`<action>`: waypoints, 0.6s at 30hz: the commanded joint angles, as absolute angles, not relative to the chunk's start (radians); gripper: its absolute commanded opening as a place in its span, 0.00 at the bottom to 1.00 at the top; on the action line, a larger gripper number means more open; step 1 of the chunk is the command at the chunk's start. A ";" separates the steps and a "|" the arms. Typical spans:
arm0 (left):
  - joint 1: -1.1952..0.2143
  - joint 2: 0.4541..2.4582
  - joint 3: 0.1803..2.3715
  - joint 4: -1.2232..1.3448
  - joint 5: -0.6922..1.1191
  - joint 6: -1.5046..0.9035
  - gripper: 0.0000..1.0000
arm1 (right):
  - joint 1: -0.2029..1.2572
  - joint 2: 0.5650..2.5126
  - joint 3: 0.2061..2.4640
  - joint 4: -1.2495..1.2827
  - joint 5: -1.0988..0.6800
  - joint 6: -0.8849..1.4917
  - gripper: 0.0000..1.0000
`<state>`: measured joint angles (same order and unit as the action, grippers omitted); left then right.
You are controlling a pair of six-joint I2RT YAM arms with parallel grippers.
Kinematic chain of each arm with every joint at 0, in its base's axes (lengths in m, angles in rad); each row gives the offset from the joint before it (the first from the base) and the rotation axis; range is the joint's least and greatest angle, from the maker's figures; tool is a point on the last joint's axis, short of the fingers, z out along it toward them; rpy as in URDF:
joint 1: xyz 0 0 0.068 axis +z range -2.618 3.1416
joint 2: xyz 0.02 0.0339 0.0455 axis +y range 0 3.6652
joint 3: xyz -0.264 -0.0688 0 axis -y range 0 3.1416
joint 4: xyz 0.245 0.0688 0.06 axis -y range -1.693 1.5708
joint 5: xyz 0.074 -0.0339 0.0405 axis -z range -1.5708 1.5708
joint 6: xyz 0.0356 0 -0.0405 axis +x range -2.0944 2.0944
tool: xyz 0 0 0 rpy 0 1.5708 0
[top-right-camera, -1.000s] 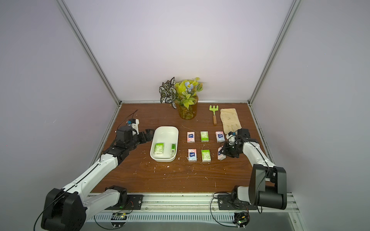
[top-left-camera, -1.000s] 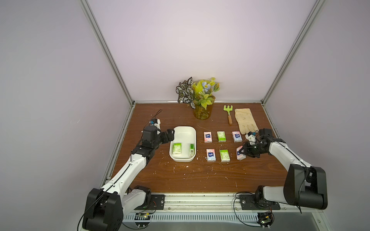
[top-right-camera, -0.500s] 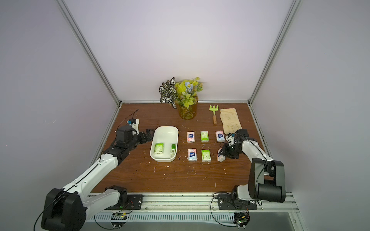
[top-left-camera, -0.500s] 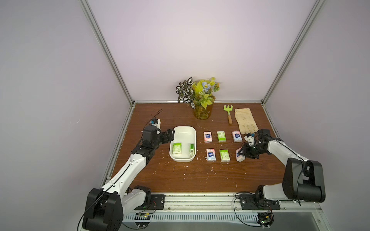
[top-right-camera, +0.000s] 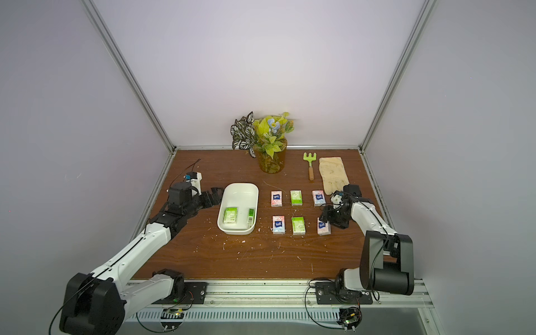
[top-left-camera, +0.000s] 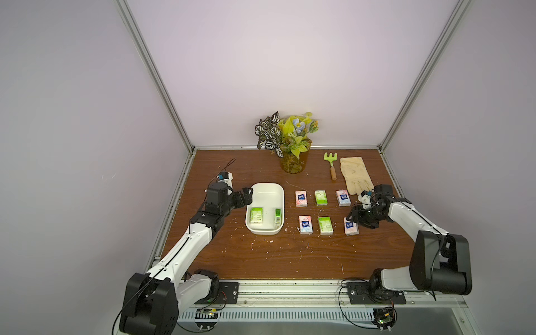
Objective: Take the pocket tissues out of the storage box
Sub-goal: Place the pocket tissues at the center of the board.
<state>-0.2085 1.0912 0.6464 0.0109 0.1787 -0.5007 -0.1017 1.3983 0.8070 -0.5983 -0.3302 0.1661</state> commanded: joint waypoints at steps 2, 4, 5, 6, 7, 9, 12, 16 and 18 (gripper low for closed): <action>-0.195 1.089 0.675 0.005 0.179 -0.483 0.99 | -0.101 1.333 0.870 -0.609 -0.264 0.185 0.67; -0.195 1.089 0.673 0.005 0.178 -0.486 0.99 | -0.097 1.310 0.898 -0.624 -0.239 0.188 0.68; -0.195 1.088 0.674 0.003 0.178 -0.487 0.99 | -0.091 1.301 0.915 -0.636 -0.221 0.189 0.69; -0.195 1.086 0.672 0.002 0.179 -0.486 0.99 | -0.085 1.291 0.938 -0.653 -0.201 0.189 0.70; -0.195 1.083 0.671 0.000 0.179 -0.486 0.99 | -0.075 1.281 0.963 -0.669 -0.182 0.190 0.70; -0.195 1.080 0.670 -0.007 0.180 -0.486 0.99 | -0.039 1.261 1.016 -0.697 -0.148 0.203 0.71; -0.195 1.076 0.669 -0.025 0.187 -0.483 0.99 | 0.063 1.248 1.098 -0.718 -0.110 0.244 0.73; -0.195 1.070 0.663 -0.055 0.204 -0.482 0.97 | 0.249 1.293 1.202 -0.724 -0.062 0.316 0.72; -0.195 1.067 0.654 -0.071 0.217 -0.480 0.96 | 0.343 1.332 1.248 -0.705 -0.049 0.359 0.72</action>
<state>-0.2085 1.0836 0.6464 -0.0277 0.1883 -0.4988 0.2535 1.2968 1.1969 -0.6857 -0.0937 0.2817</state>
